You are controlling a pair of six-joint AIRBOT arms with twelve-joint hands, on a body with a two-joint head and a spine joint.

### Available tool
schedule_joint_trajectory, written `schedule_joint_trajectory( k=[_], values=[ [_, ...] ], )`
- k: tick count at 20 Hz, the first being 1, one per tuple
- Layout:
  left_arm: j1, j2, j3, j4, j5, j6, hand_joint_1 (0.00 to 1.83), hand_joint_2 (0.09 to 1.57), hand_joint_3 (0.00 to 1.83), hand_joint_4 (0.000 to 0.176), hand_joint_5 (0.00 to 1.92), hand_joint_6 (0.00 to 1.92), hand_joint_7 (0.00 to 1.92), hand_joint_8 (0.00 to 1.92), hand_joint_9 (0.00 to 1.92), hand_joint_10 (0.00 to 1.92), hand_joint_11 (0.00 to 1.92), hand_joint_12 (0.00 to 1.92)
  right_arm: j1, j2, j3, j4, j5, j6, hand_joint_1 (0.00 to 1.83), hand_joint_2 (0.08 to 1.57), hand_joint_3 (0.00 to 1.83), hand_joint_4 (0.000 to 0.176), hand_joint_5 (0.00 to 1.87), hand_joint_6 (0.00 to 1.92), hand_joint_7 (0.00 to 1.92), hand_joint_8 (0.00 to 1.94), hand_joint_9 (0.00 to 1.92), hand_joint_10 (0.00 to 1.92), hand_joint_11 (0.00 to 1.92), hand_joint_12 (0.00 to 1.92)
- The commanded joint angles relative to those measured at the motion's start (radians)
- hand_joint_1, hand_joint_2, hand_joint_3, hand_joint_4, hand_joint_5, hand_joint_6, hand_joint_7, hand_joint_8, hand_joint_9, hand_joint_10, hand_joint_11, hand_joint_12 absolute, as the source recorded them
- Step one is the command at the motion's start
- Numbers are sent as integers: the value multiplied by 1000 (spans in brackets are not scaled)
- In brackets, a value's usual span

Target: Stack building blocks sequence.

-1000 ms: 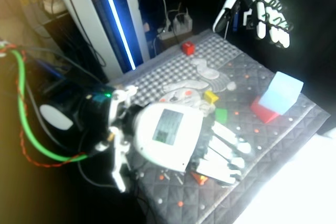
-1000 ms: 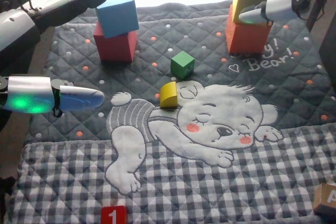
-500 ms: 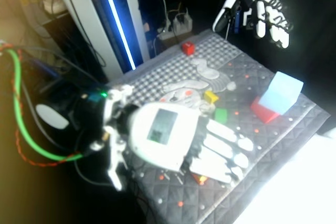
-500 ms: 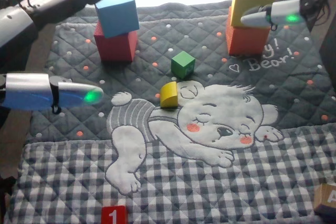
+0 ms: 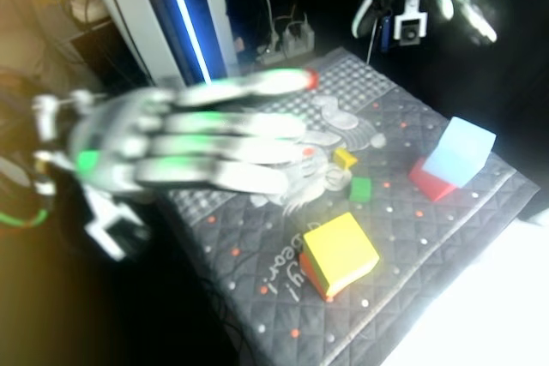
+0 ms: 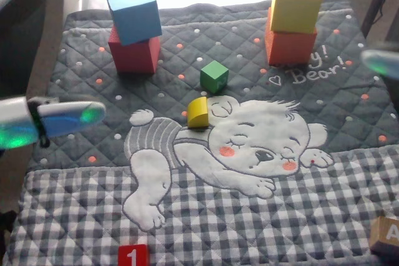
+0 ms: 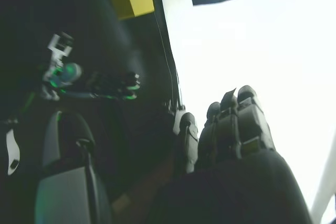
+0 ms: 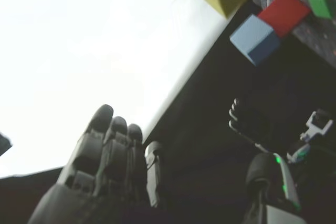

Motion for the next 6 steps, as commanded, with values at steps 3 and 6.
schedule_joint_trajectory(
  k=[3, 6],
  values=[
    [30, -10, -10, -55, -251, -43, 440, 1122, 34, 125, 0, 0, 0, 0, 0, 0, 6, 62, -108, 15, -64, 54, 268, -7, 828, 920, 0, 174, 0, 0, 152, 6, 100, 12, 34, 17],
    [19, -23, 16, -61, -252, -90, 335, 1097, 10, 95, 0, 0, 0, 0, 13, 14, 9, 298, -129, 21, -80, 36, 268, -7, 539, 1080, 27, 138, 0, 0, 9, 0, 21, 0, 62, 30]
  ],
)
